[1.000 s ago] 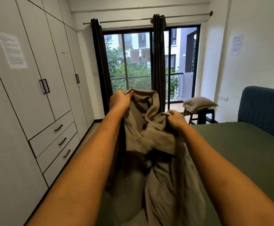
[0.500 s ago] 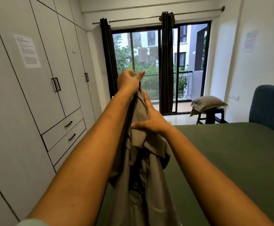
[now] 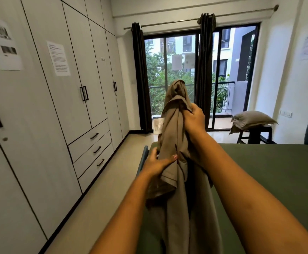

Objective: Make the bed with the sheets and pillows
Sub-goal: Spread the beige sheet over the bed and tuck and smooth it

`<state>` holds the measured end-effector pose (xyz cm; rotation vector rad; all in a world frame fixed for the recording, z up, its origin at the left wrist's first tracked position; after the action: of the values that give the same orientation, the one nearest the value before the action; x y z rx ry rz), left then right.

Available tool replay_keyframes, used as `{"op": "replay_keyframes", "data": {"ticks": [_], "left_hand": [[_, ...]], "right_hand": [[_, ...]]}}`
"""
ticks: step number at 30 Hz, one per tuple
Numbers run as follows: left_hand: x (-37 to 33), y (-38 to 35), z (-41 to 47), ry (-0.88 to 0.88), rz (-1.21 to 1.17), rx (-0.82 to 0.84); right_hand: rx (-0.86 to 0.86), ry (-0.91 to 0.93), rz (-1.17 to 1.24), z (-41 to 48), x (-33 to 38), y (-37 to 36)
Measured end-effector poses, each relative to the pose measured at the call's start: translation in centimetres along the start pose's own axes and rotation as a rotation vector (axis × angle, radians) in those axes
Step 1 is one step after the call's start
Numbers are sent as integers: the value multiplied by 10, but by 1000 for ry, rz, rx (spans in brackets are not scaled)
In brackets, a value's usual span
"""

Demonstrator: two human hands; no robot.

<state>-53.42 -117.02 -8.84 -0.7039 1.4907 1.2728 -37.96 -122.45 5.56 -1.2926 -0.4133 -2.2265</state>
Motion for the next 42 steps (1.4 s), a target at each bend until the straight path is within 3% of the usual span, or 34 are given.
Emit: {"op": "replay_keyframes", "data": {"ticks": [5,8,11,13,16,19,21,25,27,32,35,39,42], "left_hand": [[20,-7,-5,157,-411,30],[2,24,6,74,-622,-173],[-35,54,9,-68,-594,-284],[-65,66,8,-206,-503,-286],[-106,57,6,-425,-244,-172],[-132,33,4,-572,5,-75],[-144,23,-1,-629,73,-36],[-146,16,-1,-573,-65,117],[-142,13,1,-556,-120,125],[-130,11,-11,-657,-63,-247],[-97,10,-18,-609,-22,-434],[17,-35,-5,-231,246,52],[88,-44,-12,-14,149,61]], "right_hand": [[-23,-42,66,4,0,1],[-51,-90,30,8,-20,12],[-79,-181,-369,10,-55,38],[-22,-137,-576,8,-57,42],[225,114,-287,-2,-16,14],[738,-50,17,-35,0,-24],[864,-102,32,-45,-4,-29],[713,-62,117,-27,-16,-20],[612,24,39,-19,-17,-18],[408,171,-100,-7,-1,-19],[221,78,24,9,2,0],[40,-79,132,40,-6,39],[-17,-113,196,56,-3,62]]}}
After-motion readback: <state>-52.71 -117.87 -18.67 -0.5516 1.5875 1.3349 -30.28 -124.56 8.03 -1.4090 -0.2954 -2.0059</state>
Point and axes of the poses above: each hand's wrist, its own z-axis towards the middle knuckle, its own y-axis out of the back of the hand, x = y × z, the point moved 8 cm from there along z, towards the middle knuckle, and after that the axes turned 9 degrees about -x, right-handed, at the moved point
